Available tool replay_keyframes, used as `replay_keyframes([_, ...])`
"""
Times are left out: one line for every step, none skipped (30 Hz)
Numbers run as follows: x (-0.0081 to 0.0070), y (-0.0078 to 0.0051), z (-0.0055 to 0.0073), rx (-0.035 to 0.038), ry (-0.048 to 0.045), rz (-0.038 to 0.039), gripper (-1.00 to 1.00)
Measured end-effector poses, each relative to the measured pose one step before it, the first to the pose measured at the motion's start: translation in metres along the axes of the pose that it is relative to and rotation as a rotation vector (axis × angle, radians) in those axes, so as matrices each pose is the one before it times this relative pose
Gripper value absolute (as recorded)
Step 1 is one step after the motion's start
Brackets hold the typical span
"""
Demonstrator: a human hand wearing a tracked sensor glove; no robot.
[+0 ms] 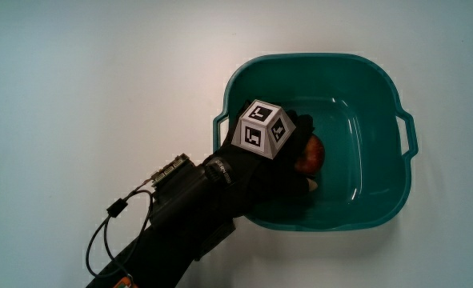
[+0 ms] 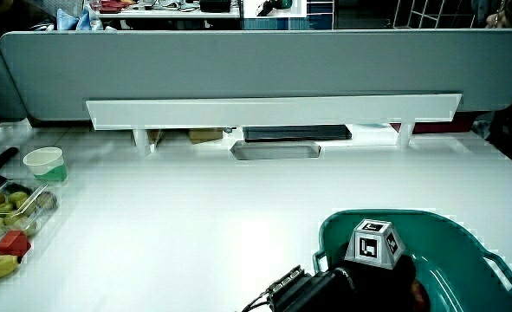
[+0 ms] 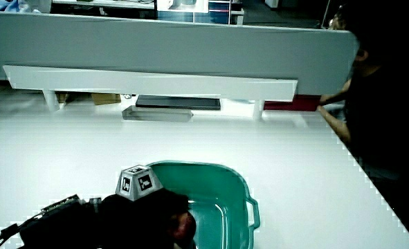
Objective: Place apple into plate
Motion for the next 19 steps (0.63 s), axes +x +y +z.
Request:
replay_keyframes([-0.00038,-0.00070,0.00052,0.00201,-0.00131,0.00656,-0.28])
replay_keyframes([0.00035,-0.00102,0.00097,-0.00103,-0.00349,0.00751,-0.31])
replay_keyframes([-0.00014,0.00032,-0.00055,-0.00621,0.00025,0.00310,-0.34])
replay_keyframes([0.00016,0.00017,-0.00002,-0.00748,0.00515,0.00495,-0.38])
replay_keyframes([-0.00024,0.00029,-0.00021,-0.01323,-0.00624,0.00592,-0.41])
replay_keyframes([-0.00018,0.00066,-0.00014,-0.02172,-0.00976,0.01081,-0.44])
replay_keyframes([0.00116,-0.00093,0.00085,-0.01352,0.00187,0.00428,-0.47])
replay_keyframes([0.00073,-0.00043,0.00003,0.00653,0.01159,-0.00132,-0.50])
replay_keyframes([0.00008,-0.00099,0.00041,-0.01083,-0.01058,-0.00038,-0.53])
replay_keyframes([-0.00029,-0.00109,0.00005,0.00348,-0.00886,-0.00312,-0.56])
replay_keyframes([0.00056,-0.00135,0.00037,0.01221,0.00470,-0.00365,-0.59])
replay_keyframes([0.00176,-0.00308,0.00262,-0.00004,0.01075,-0.00380,-0.63])
replay_keyframes([-0.00077,-0.00053,-0.00029,0.00776,-0.01339,-0.01595,-0.66])
replay_keyframes([0.00088,-0.00358,0.00265,0.01215,0.00061,-0.01023,-0.69])
replay_keyframes([-0.00092,-0.00116,0.00011,0.01498,-0.00446,-0.01658,-0.72])
replay_keyframes([-0.00229,-0.00008,-0.00049,0.02645,-0.00213,-0.02693,-0.75])
replay_keyframes([-0.00134,-0.00203,0.00164,0.01195,-0.01897,-0.01062,-0.78])
replay_keyframes([-0.00063,-0.00319,0.00286,0.01568,-0.01852,-0.00216,-0.81])
replay_keyframes([-0.00370,0.00038,-0.00099,0.01399,-0.01600,-0.01995,-0.84])
